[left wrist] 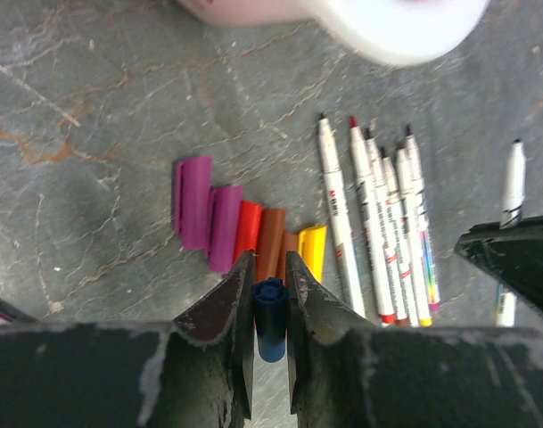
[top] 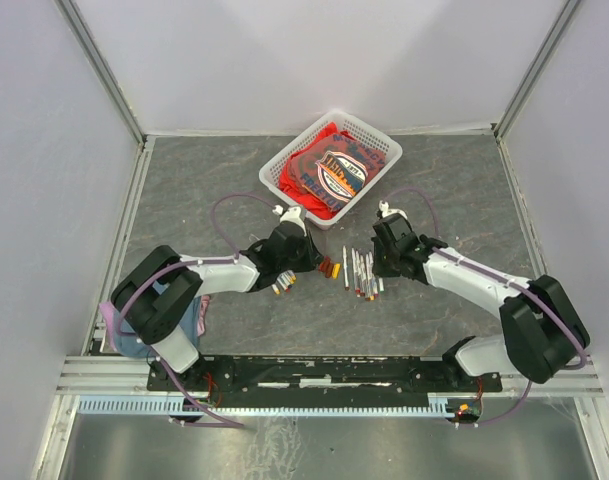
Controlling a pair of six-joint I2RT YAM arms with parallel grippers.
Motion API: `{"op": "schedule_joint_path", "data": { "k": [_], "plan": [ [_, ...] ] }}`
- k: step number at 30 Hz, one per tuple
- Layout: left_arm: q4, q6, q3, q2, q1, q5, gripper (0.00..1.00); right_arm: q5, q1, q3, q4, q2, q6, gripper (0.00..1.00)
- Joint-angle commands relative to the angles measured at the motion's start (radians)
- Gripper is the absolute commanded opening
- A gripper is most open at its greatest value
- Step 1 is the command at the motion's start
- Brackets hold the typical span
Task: Open the pen caps
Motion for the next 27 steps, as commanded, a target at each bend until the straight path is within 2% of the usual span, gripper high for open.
{"op": "schedule_joint_path", "data": {
  "k": [1, 18, 27],
  "plan": [
    [-0.028, 0.072, 0.037, 0.02, -0.02, -0.057, 0.13, 0.037, -0.015, 0.022, 0.005, 0.03, 0.015, 0.11],
    [-0.043, 0.071, 0.055, 0.06, -0.051, -0.1, 0.33, 0.023, -0.029, 0.007, 0.049, 0.12, 0.021, 0.21],
    [-0.043, 0.068, 0.056, 0.052, -0.059, -0.109, 0.34, 0.026, -0.03, 0.009, 0.047, 0.12, 0.022, 0.25]
  ]
}}
